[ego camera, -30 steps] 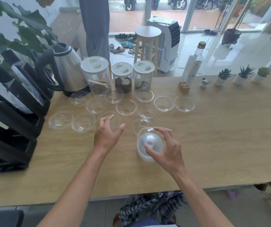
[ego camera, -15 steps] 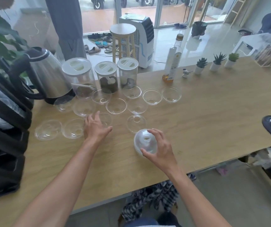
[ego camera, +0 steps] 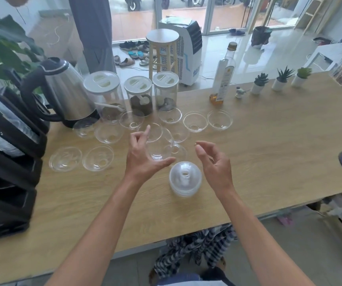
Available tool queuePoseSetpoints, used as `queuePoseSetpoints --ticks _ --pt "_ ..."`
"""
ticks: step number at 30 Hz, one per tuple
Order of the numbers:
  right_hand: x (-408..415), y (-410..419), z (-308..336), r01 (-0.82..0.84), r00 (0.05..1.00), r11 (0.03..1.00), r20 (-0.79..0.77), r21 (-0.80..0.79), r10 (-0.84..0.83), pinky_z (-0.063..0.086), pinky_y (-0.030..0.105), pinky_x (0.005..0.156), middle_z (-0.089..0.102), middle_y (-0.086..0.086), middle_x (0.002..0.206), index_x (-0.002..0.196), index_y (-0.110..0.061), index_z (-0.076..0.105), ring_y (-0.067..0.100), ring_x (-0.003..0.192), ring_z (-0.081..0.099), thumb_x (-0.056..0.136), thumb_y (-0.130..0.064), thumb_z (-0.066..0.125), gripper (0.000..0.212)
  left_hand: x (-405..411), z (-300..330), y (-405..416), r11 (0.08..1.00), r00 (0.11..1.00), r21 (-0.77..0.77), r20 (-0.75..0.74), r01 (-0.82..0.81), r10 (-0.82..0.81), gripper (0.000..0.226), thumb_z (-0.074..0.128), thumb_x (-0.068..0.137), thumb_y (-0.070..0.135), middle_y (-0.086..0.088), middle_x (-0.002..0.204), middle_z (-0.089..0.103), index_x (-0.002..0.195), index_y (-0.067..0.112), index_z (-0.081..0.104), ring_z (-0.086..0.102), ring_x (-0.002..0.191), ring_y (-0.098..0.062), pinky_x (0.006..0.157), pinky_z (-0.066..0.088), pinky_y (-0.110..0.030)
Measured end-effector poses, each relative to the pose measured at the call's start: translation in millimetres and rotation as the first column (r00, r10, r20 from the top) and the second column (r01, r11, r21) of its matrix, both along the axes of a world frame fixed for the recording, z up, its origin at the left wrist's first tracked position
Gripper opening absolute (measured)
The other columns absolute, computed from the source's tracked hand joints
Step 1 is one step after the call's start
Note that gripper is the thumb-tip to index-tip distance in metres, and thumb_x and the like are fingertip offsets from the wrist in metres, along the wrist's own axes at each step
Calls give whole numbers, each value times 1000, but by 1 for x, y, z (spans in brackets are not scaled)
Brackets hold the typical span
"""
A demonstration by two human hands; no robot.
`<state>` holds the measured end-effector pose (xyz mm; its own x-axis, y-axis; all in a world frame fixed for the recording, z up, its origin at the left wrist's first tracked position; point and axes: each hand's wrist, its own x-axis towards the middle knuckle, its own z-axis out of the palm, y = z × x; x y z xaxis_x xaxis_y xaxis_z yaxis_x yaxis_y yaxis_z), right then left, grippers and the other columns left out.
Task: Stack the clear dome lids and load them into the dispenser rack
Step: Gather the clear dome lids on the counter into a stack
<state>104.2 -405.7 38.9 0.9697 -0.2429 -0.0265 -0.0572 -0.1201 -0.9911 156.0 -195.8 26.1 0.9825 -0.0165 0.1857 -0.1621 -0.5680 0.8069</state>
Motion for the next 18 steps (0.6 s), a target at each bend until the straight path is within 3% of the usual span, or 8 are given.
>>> queuePoseSetpoints --ticks 4,8,12,13,15,18 --pt "23 -9 13 -203 954 915 -139 349 265 55 43 103 76 13 119 123 -13 69 30 116 71 97 -46 63 43 -19 15 -29 986 996 -141 31 92 -88 123 93 46 60 -1 129 41 151 19 44 50 126 -8 109 46 -28" --pt "30 -11 19 -348 872 827 -172 442 459 58 46 96 74 18 124 132 -12 63 33 112 73 89 -54 64 61 -29 23 -52 974 994 -199 34 112 -107 114 103 48 35 -1 134 38 145 19 45 48 132 -14 113 45 -32" --pt "33 -12 20 -340 883 806 -132 485 451 56 55 99 72 20 125 124 -18 68 34 109 73 72 -52 88 65 -30 17 -53 978 991 -160 34 135 -131 126 103 45 42 1 140 36 150 25 36 44 136 -13 111 42 -24" --pt "32 -12 19 -339 896 838 -124 427 425 56 55 99 74 15 123 125 -22 68 31 110 73 71 -51 88 65 -30 16 -48 977 988 -147 13 157 -157 131 102 43 46 2 143 35 153 28 32 41 139 -11 110 38 -19" --pt "32 -14 17 -339 930 927 -95 158 356 60 46 97 74 3 122 129 -35 67 18 111 73 70 -51 89 65 -30 15 -31 975 984 -148 -40 166 -173 135 95 42 62 4 148 36 155 37 28 38 142 -9 111 33 -16" --pt "26 -17 8 -301 953 939 -25 -169 301 55 23 98 67 -12 128 137 -35 61 1 117 64 68 -47 93 77 -31 10 1 978 990 -208 -137 -13 -17 115 72 53 88 6 148 45 151 40 36 44 139 -8 115 37 -29"
